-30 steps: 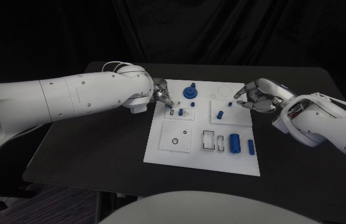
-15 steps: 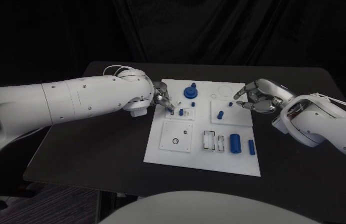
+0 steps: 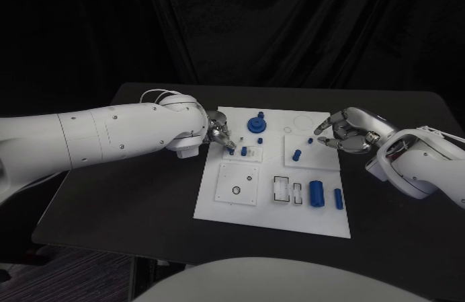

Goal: Assemble the parts on the task board

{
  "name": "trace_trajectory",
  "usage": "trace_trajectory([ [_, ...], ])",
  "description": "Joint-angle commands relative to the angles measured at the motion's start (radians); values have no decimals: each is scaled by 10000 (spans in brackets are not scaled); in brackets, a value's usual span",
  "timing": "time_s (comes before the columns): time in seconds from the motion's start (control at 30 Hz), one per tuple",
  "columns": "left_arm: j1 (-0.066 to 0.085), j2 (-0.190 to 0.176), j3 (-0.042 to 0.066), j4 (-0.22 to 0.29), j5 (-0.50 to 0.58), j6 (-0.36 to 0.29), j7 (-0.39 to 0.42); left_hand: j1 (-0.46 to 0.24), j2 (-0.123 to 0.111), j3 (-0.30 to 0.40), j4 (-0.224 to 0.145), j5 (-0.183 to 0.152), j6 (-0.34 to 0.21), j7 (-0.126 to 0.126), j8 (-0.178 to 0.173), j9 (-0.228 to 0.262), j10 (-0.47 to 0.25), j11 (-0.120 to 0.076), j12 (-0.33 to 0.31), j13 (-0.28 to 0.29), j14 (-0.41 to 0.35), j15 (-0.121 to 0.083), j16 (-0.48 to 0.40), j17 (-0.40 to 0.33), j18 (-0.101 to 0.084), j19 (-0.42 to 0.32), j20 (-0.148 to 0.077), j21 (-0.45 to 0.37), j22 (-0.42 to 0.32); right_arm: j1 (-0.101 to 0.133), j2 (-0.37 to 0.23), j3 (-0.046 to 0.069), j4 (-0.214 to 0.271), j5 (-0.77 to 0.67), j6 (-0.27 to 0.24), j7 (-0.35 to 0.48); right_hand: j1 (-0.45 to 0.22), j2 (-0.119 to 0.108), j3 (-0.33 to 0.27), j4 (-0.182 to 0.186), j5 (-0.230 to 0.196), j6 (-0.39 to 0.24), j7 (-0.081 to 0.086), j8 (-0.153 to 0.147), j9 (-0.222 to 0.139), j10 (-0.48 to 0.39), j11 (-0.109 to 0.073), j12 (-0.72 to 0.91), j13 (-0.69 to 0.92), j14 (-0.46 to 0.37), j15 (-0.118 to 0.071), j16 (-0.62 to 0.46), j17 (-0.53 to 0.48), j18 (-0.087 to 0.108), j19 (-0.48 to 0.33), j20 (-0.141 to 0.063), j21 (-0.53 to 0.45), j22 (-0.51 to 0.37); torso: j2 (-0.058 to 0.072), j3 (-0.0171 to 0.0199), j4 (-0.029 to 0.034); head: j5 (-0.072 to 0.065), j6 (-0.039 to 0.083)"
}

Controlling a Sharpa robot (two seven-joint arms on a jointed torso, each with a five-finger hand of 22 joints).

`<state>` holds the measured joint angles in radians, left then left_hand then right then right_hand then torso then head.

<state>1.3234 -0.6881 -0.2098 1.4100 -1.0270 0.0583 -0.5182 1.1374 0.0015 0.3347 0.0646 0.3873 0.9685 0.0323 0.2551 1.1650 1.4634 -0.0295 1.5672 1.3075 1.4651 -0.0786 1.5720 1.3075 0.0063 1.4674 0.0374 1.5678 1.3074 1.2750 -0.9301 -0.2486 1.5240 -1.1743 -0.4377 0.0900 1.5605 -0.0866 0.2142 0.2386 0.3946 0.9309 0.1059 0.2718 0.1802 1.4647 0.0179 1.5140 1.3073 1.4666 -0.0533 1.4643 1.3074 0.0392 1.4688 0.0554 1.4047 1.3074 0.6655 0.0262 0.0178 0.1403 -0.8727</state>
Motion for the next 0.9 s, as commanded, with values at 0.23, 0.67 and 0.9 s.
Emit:
trace_trajectory([
  [0.23, -80, 37, -15, -13, -8, 203, 147, -118, 29, 83, 4, -39, 56, 4, 27, 26, 1074, -71, 36, 2633, 1057, -67, -12, 2633, -27, 933, -74, -24, 2585, -38, -3, 5, -6, 5, 101, -167, 0, 74, 87, -29, 61, -1, 34, -59, -14, 318, 63, -72, 1475, 646, 65, -29, 616, 70, 193, 62, -57, 1886, 2, 1, 2, -6, 1],
  [0.67, -114, -63, -15, 73, -8, 261, 127, -137, 24, 127, 6, -56, 68, 2, 28, 32, 1074, -72, 36, 2633, 1057, -68, -12, 2633, 4, 844, -75, -73, 2542, -51, -3, 5, -13, 5, 142, -201, 0, 74, 87, -29, 61, -1, 34, -59, -14, 318, 63, -72, 1475, 646, 65, -29, 616, 70, 193, 62, -57, 1886, 3, 5, 0, 18, 1],
  [0.9, -120, -122, -15, 154, -8, 256, 116, -144, 11, 171, -5, -53, 77, -3, 30, 39, 1074, -75, 36, 2633, 1057, -70, -12, 2633, 22, 793, -76, -102, 2517, -60, -8, 5, -21, 5, 168, -226, 0, 74, 87, -29, 61, -1, 34, -59, -14, 318, 63, -72, 1475, 646, 65, -29, 616, 70, 193, 62, -57, 1886, 4, 2, 8, 13, 1],
])
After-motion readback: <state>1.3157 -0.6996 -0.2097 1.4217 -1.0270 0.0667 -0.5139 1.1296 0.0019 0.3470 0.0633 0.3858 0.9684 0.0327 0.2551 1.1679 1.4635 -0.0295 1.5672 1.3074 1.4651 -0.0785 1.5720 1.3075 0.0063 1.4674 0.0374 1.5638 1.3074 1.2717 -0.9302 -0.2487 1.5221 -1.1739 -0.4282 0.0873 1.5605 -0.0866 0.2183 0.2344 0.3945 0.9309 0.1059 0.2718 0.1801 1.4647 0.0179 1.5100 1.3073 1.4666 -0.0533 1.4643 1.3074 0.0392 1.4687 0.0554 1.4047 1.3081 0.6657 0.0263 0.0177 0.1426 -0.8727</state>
